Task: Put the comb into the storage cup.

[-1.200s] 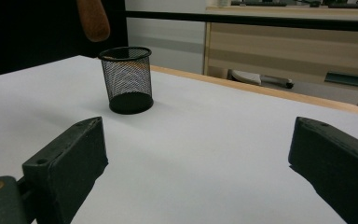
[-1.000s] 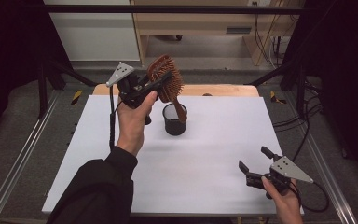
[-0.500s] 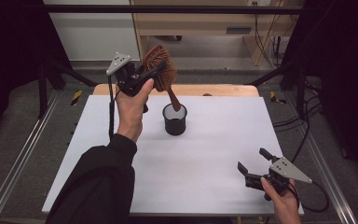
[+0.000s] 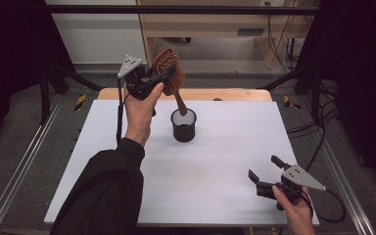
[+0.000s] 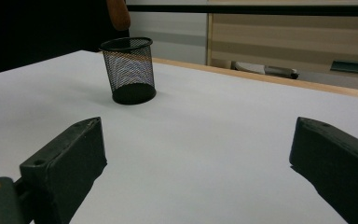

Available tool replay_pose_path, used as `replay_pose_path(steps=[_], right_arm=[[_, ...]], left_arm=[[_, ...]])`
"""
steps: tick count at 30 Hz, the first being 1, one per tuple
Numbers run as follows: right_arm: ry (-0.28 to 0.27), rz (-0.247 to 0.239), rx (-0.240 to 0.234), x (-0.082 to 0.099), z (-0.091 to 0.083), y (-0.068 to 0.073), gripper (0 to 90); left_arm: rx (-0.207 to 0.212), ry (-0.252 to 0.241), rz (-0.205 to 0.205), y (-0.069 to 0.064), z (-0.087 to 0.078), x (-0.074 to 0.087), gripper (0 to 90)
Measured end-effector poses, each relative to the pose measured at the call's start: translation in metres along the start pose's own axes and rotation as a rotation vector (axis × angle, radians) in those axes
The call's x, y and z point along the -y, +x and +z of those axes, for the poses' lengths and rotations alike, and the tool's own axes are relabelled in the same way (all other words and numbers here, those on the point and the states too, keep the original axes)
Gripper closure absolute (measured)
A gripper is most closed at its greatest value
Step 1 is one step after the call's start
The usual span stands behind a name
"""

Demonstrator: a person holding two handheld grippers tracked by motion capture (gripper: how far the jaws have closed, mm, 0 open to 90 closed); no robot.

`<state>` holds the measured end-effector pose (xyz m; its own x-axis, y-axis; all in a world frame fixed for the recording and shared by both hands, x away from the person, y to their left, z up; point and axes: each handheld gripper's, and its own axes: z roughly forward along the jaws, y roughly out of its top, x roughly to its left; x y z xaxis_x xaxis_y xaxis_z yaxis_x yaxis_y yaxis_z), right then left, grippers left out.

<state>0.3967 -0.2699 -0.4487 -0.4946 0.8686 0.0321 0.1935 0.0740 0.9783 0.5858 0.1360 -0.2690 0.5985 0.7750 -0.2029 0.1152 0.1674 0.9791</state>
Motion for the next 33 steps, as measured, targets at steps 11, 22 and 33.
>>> replay_pose_path(steps=[11, 22, 33], right_arm=[[-0.003, 0.011, 0.000, 0.000, 0.000, -0.001, 3.9], [-0.003, 0.007, -0.002, 0.001, 0.002, 0.000, 3.9], [0.001, 0.004, -0.009, 0.000, 0.002, 0.003, 4.0]], left_arm=[[-0.013, 0.012, 0.001, 0.005, 0.006, 0.004, 51.7], [-0.027, 0.028, 0.012, 0.008, 0.010, 0.010, 51.7], [-0.033, 0.044, 0.021, 0.013, 0.011, 0.017, 51.5]])
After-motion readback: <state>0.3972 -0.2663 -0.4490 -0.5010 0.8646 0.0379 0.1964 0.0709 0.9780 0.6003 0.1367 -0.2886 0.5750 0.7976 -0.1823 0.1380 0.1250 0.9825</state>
